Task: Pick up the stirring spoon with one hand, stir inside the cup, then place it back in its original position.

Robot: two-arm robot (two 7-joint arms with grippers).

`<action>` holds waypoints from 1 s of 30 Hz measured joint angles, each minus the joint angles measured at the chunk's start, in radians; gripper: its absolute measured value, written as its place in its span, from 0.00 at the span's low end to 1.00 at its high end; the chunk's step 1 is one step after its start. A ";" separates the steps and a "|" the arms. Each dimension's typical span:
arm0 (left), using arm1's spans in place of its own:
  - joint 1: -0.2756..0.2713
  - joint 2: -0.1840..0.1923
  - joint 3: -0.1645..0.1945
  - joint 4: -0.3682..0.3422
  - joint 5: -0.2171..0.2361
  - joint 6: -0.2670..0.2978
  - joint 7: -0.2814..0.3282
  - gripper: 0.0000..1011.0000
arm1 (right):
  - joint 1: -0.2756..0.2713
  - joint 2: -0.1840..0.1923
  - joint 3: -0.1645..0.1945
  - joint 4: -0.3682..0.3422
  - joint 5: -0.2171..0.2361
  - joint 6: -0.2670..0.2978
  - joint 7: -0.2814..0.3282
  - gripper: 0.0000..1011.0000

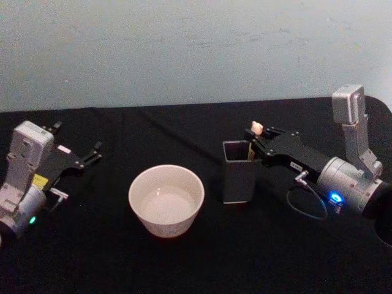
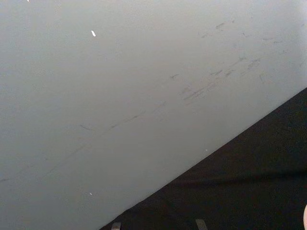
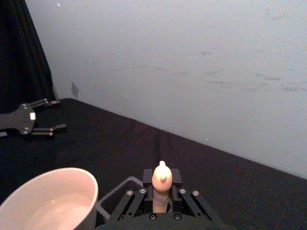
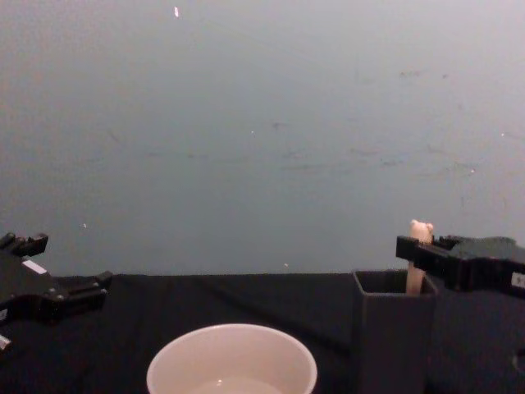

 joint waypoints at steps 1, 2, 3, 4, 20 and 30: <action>0.000 0.000 0.000 0.000 0.000 0.000 0.000 0.99 | -0.002 0.000 0.003 -0.006 0.002 0.000 0.004 0.20; 0.000 0.000 0.000 0.000 0.000 0.000 0.000 0.99 | -0.002 0.000 0.004 -0.009 0.003 0.000 0.005 0.20; 0.000 0.000 0.000 0.000 0.000 0.000 0.000 0.99 | -0.003 0.000 0.005 -0.012 0.005 0.000 0.007 0.20; 0.000 0.000 0.000 0.000 0.000 0.000 0.000 0.99 | -0.004 0.000 0.007 -0.016 0.006 0.000 0.009 0.20; 0.000 0.000 0.000 0.000 0.000 0.000 0.000 0.99 | -0.020 0.012 0.062 -0.138 0.058 -0.054 0.027 0.20; 0.000 0.000 0.000 0.000 0.000 0.000 0.000 0.99 | -0.009 -0.002 0.066 -0.163 0.090 -0.112 0.061 0.20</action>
